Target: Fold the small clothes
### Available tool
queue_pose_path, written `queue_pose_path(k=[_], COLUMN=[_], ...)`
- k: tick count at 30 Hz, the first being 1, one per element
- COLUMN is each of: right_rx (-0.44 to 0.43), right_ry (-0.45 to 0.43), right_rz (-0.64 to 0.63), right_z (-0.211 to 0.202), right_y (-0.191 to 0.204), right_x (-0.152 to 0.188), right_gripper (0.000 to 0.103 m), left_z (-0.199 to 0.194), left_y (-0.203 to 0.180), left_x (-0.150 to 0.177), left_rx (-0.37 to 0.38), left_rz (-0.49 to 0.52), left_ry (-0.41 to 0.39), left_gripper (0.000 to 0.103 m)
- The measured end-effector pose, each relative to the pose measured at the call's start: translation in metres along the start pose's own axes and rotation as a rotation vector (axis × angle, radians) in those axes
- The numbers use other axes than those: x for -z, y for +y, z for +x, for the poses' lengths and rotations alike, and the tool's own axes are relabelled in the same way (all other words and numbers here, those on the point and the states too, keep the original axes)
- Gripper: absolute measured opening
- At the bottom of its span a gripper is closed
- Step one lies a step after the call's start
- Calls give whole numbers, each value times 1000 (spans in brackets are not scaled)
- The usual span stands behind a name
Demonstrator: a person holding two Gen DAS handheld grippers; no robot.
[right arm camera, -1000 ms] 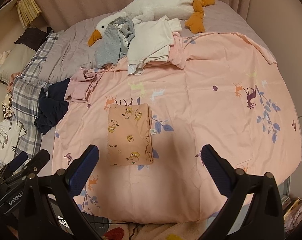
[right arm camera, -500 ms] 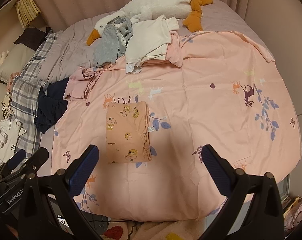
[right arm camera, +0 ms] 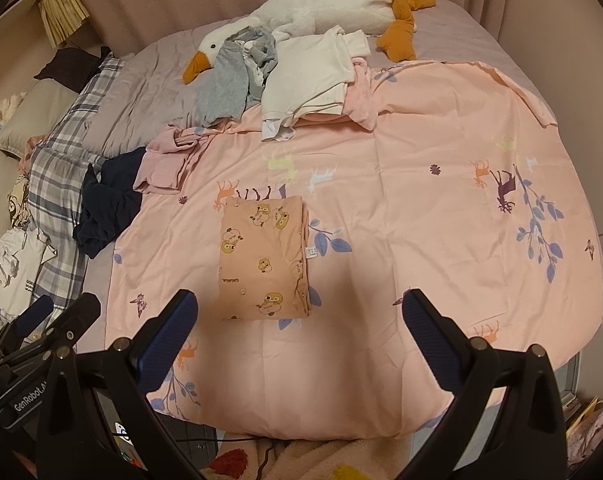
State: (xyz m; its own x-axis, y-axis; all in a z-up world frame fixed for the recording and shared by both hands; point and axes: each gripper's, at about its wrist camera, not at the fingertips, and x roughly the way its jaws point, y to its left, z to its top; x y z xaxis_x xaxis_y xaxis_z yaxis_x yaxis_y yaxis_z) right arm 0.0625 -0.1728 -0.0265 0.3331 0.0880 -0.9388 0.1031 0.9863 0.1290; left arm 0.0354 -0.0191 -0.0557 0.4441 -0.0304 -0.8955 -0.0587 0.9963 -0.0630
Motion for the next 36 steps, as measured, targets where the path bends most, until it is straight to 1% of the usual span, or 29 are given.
queue_pose_path(k=[7,12,19,36], right_rx=[-6,11,10,9], right_ry=[8,6,10,9], right_rz=[-10,-9,2,10], right_z=[1,2,3,2], right_y=[1,0,-3,-7], right_x=[1,-2,-1,-4], right_gripper=[103,103,103,103], left_z=[1,2,4,3], left_y=[-1,-3,-4,-8], left_x=[1,-1,-3,-2], left_rx=[-2,7,21,13], left_rz=[-1,9,10,18], left_ry=[5,4,5,2], left_gripper=[102,102,102,102])
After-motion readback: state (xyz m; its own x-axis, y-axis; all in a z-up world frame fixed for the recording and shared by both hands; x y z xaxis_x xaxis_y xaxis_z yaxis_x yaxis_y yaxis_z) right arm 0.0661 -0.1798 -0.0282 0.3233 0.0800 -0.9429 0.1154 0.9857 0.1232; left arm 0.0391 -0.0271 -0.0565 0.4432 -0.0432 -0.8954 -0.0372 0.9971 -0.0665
